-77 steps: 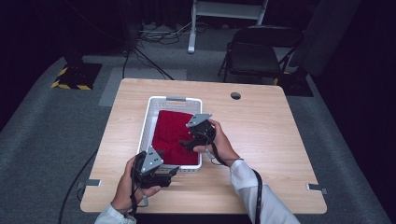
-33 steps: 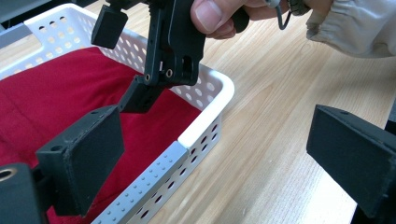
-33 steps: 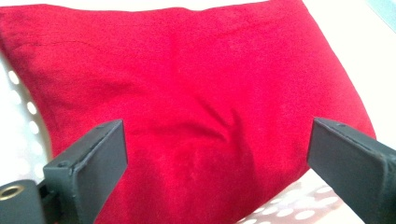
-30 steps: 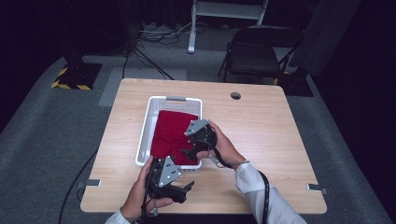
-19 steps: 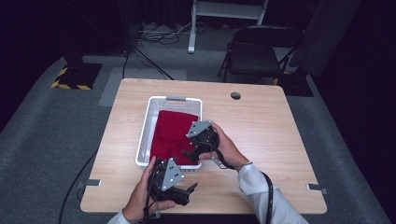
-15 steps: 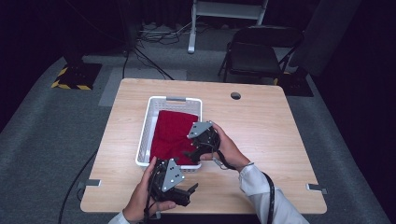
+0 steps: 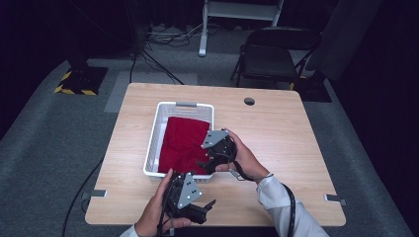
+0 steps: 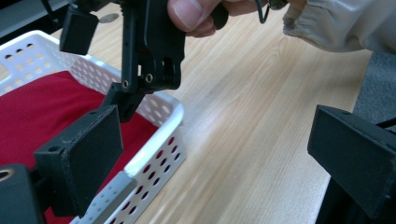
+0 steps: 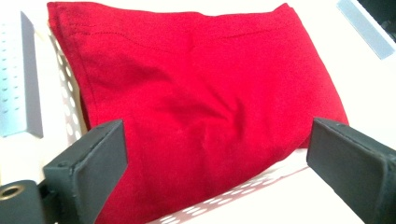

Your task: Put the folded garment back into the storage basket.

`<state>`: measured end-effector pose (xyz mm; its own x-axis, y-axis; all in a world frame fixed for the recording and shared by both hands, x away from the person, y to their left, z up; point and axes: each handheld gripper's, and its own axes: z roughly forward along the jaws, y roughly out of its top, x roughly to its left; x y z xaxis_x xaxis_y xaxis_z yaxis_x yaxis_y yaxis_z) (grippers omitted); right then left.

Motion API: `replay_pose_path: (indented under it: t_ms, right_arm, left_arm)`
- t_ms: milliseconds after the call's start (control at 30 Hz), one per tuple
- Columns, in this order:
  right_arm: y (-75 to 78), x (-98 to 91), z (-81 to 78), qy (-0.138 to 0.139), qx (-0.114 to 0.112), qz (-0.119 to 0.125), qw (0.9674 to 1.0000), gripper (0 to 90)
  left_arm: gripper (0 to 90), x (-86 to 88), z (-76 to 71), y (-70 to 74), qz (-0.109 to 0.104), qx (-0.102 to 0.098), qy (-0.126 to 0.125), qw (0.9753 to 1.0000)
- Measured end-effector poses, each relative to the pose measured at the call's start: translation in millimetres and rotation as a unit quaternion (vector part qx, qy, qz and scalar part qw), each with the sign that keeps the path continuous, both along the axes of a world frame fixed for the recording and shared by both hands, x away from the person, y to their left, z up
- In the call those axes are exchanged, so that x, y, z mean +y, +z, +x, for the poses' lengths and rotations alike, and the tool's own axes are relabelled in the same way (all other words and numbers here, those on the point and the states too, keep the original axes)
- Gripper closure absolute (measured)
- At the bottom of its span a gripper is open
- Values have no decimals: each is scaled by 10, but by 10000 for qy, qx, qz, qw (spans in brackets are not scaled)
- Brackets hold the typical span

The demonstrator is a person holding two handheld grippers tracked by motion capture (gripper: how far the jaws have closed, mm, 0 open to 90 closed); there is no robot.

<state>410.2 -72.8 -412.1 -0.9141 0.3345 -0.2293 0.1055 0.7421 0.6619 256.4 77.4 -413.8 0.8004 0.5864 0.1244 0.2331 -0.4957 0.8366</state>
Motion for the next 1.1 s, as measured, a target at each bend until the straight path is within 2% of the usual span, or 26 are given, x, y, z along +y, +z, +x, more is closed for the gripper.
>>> replay_pose_path:
  t_ms: [300,400,833,1100]
  right_arm:
    - [37,-76,-72,65,-92,34,9999,53]
    - [54,-115,-110,80,-114,19,9999,53]
    - [101,-313,-182,-53,-198,51,9998,53]
    - [124,-487,-217,-188,-239,8,9995,53]
  left_arm:
    - [34,-136,-54,-60,105,23,-187,9998]
    - [34,-184,-67,-86,202,39,-139,9997]
    - [38,-295,-116,-137,245,73,-412,9988]
    - [43,-366,-107,-236,400,192,-581,9973]
